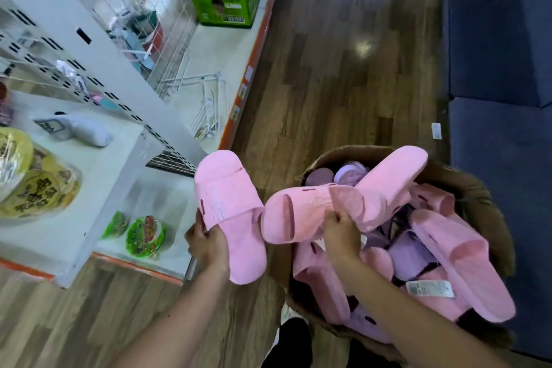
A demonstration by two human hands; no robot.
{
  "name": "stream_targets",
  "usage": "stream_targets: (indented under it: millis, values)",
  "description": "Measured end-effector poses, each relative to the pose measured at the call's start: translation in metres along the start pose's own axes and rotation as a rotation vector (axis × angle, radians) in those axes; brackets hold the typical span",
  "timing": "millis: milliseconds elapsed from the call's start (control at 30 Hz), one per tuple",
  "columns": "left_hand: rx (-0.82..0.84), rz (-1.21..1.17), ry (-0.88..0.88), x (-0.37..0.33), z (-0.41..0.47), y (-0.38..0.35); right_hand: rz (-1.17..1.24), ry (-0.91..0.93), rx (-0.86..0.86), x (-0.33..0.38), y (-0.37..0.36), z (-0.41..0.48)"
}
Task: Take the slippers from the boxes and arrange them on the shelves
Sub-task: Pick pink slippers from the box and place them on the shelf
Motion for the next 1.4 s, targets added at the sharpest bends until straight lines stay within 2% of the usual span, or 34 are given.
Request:
stream_targets:
  millis: [67,167,267,400,533,767,867,1067,1167,1400]
  values:
    - [0.034,0.024,-0.084,-0.016,-0.003,-0.003,0.059,-0.036,-0.037,0.013,0.011,-0.001]
    - [0.083,0.049,-0.196,-0.042,-0.014,-0.008,0.27,-0.095,-0.1,0.029,0.03,-0.004]
    - [0.179,0.085,-0.238,-0.069,-0.033,-0.019,0.473,-0.177,-0.041,0.043,0.044,-0.016]
    - [0.337,0.172,-0.406,-0.116,-0.058,-0.043,0.719,-0.257,-0.094,0.056,0.071,-0.038]
    - [0.463,0.295,-0.613,-0.163,-0.092,-0.065,0.823,-0.159,-0.173,0.071,0.111,-0.054]
    - [0.566,0.253,-0.656,-0.203,-0.142,-0.087,0.9,-0.042,-0.289,0.089,0.187,-0.083]
    - [0.579,0.29,-0.661,-0.2,-0.146,-0.088,0.948,-0.085,-0.257,0.085,0.203,-0.105]
    - [0.629,0.575,-0.714,-0.162,-0.143,-0.09,0.919,-0.095,-0.276,0.073,0.21,-0.117]
    - [0.643,0.726,-0.671,-0.13,-0.137,-0.093,0.991,-0.043,-0.308,0.066,0.221,-0.118]
    - [0.747,0.888,-0.599,-0.067,-0.131,-0.099,0.879,-0.014,-0.312,0.039,0.249,-0.131]
Point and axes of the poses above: each hand's wrist, its own z-axis towards the middle knuckle, its own y-axis out of the back of the hand, x = y × z, the point moved 2 cm from there along z, towards the middle knuckle, and after that the axes turned 8 degrees about x, right-handed, at the moved point
